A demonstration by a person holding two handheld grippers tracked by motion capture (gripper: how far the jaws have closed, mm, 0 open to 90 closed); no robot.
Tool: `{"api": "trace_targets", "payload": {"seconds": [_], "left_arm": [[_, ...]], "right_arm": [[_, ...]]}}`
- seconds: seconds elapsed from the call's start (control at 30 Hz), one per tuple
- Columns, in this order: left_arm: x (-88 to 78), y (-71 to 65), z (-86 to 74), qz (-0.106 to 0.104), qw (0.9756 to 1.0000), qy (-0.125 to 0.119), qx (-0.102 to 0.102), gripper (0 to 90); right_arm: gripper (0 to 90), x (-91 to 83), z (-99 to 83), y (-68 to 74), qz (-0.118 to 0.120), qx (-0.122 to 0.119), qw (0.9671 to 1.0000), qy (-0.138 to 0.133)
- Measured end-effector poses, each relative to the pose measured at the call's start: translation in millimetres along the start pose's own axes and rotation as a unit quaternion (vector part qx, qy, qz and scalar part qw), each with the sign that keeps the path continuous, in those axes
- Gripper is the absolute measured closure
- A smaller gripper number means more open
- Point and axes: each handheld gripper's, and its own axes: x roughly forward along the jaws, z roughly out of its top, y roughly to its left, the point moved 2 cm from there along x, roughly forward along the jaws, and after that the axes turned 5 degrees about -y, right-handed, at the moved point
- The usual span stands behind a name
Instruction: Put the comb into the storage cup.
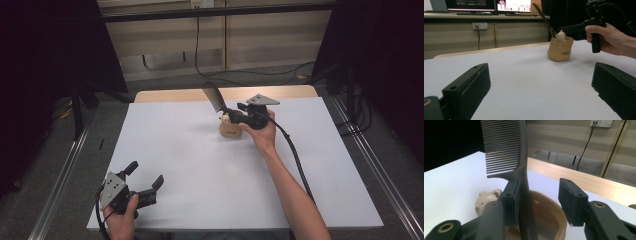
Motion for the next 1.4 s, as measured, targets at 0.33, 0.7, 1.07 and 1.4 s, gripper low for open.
{"api": "trace_targets", "payload": {"seconds": [0.33, 0.7, 1.07, 1.4], "left_arm": [[-0.1, -0.1, 0.1, 0.0, 1.0, -0.001, 0.0, 2.1], [0.2, -0.2, -0.1, 0.002, 1.0, 0.0, 0.0, 2.1], [-1.7, 1.3, -0.8, 0.009, 0.9999, 0.003, -0.004, 2.1], [-2.6, 1.0, -1.3, 0.012, 0.9999, 0.005, -0.004, 2.1]], "right_arm": [[27.9, -2.9, 3.2, -4.0, -0.009, 0.023, 0.9997, -0.006], [12.3, -6.4, 5.2, -7.4, -0.014, 0.034, 0.9993, -0.005], [3.8, -13.4, 10.4, -6.6, -0.032, 0.017, 0.9993, -0.002], [3.7, -25.2, 14.9, -6.4, -0.046, 0.012, 0.9988, -0.011]]}}
